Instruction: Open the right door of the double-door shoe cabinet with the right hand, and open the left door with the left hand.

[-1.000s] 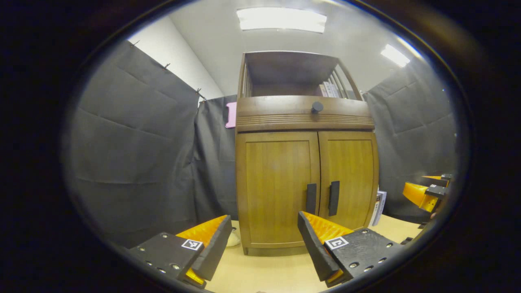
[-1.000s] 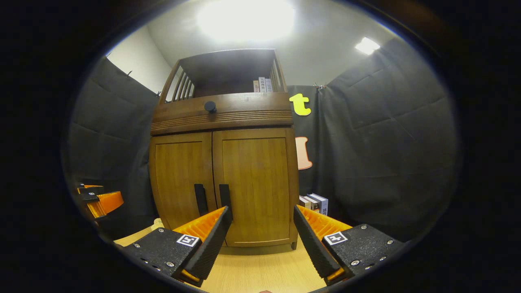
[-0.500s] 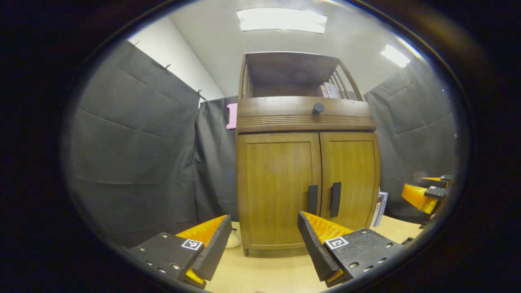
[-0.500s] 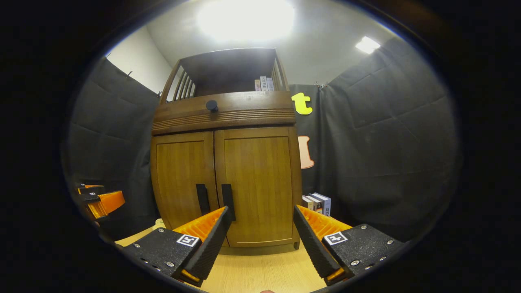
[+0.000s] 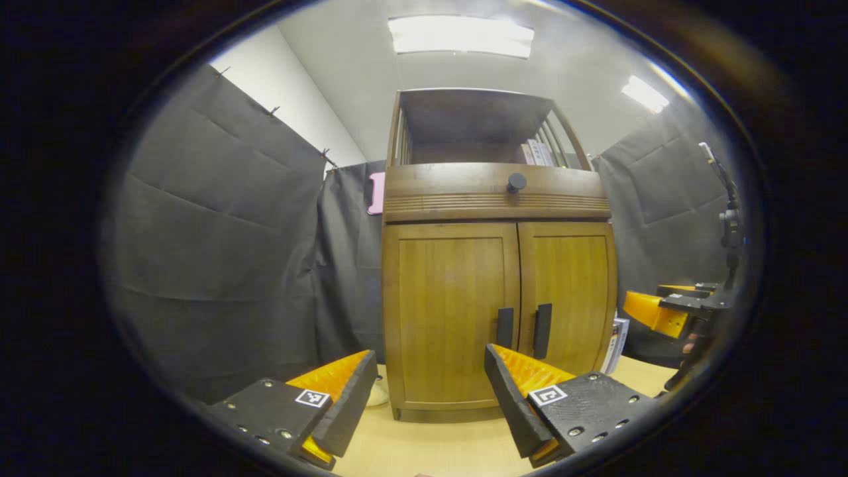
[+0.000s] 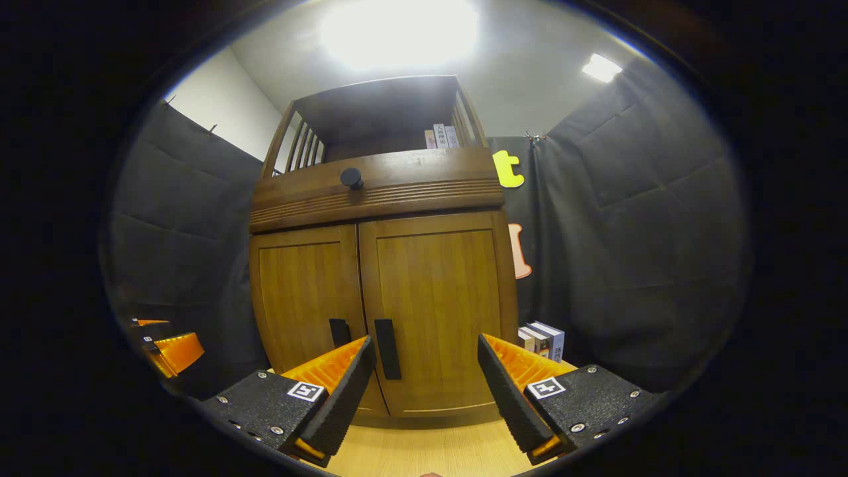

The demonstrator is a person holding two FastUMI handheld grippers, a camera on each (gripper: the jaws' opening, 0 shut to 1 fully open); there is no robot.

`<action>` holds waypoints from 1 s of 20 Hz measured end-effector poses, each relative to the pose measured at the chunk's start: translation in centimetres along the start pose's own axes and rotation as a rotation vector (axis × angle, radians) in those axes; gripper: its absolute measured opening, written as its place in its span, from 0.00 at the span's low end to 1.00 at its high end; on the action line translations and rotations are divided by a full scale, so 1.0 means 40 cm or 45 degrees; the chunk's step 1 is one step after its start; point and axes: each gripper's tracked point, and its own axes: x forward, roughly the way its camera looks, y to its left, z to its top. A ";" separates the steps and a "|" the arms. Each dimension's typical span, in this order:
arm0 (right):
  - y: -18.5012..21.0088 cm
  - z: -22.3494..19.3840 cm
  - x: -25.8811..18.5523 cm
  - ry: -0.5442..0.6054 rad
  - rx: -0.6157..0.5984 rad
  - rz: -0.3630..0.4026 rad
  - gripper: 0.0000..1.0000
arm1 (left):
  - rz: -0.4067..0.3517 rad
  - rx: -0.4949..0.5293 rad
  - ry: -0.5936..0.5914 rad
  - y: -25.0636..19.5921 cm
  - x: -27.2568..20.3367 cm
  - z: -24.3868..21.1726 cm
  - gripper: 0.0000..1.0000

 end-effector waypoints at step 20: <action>0.095 -0.178 0.361 0.148 0.002 0.145 0.95 | 0.286 0.075 0.044 0.167 -0.088 0.009 0.93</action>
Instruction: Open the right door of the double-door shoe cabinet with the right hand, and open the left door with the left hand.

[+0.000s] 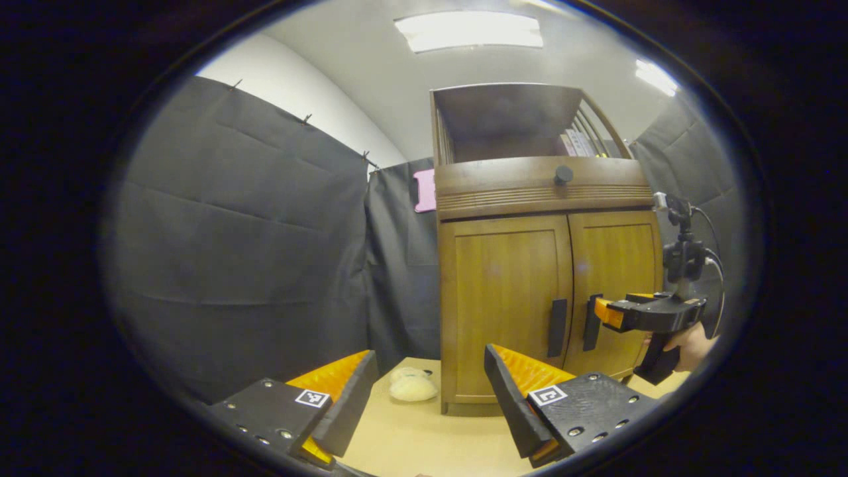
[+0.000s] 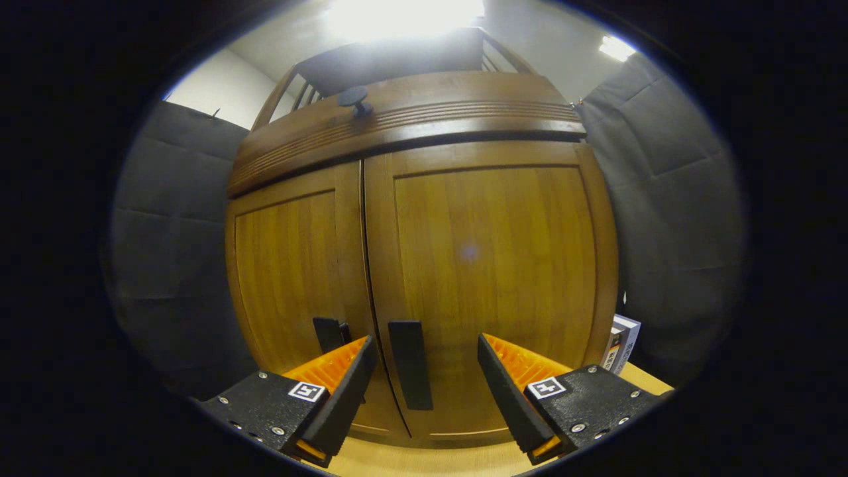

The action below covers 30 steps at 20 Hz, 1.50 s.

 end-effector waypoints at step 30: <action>0.030 -0.125 -0.020 0.171 -0.020 0.024 0.28 | -0.013 0.010 0.018 0.012 -0.021 0.037 0.93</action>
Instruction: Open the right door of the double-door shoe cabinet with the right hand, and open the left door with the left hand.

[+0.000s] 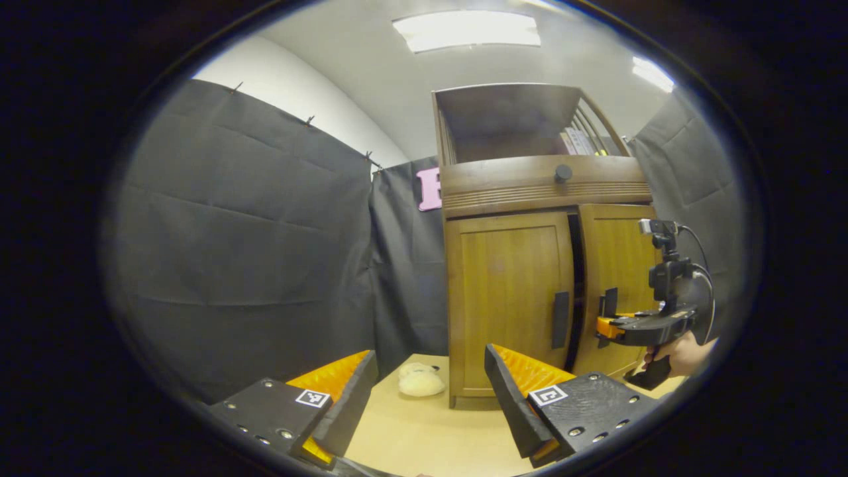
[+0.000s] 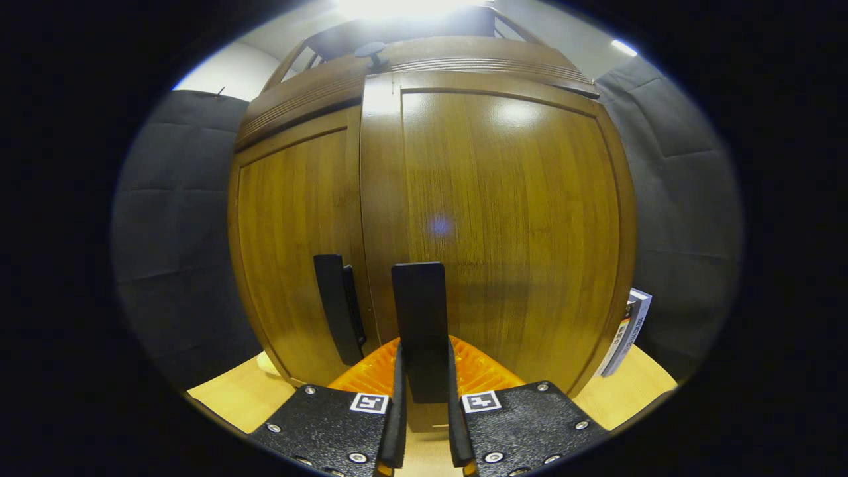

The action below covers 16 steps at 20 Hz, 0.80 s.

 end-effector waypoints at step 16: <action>-0.075 -0.015 -0.215 0.015 0.029 0.006 0.24 | -0.293 -0.060 -0.002 -0.017 0.066 -0.006 0.93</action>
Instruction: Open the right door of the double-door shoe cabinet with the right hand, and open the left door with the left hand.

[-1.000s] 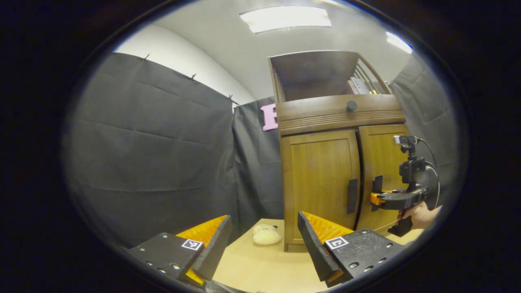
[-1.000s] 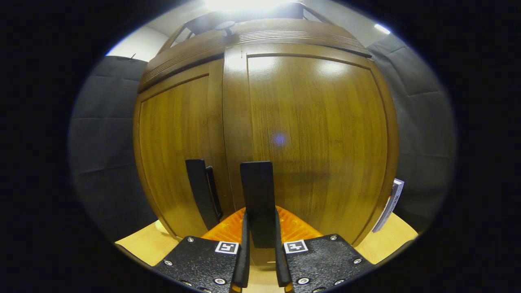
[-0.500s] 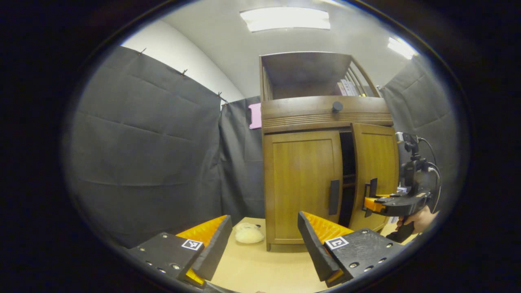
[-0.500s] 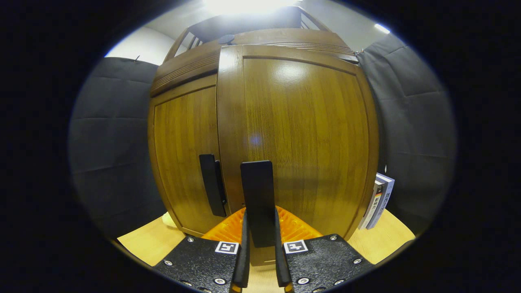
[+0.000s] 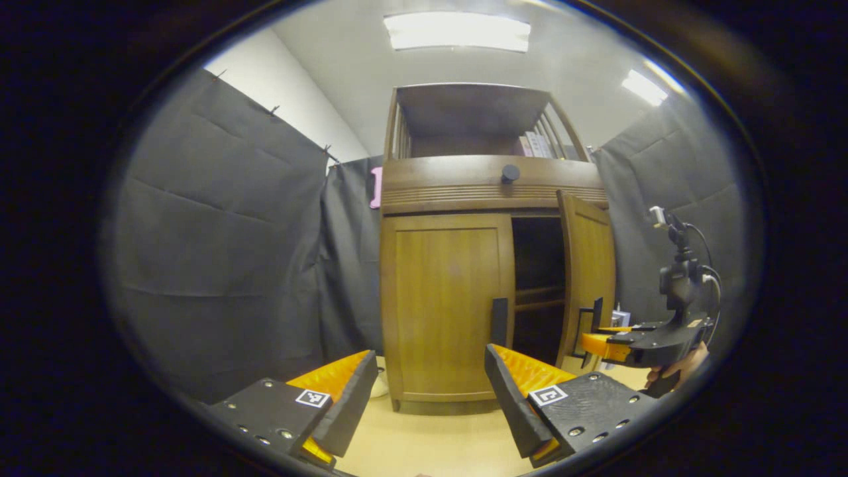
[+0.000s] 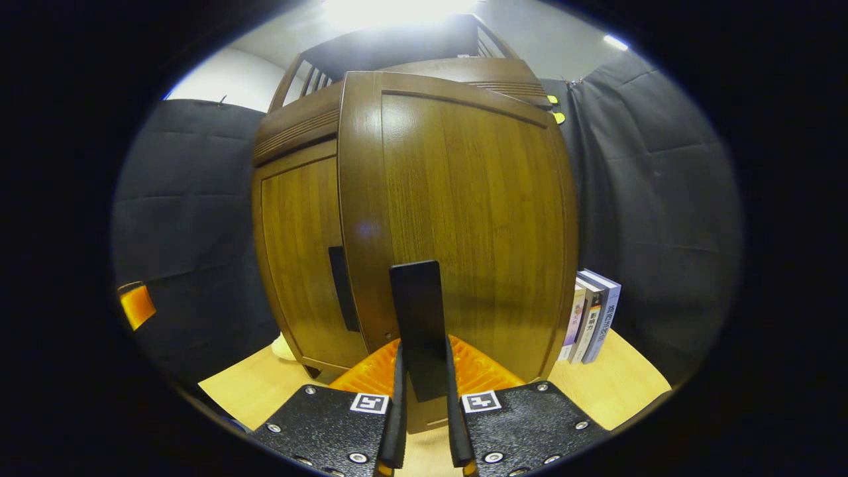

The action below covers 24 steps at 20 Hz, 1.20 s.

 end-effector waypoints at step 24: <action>-0.233 -0.011 -0.224 0.007 -0.018 -0.137 0.22 | -0.335 -0.068 0.015 -0.139 0.041 -0.008 0.93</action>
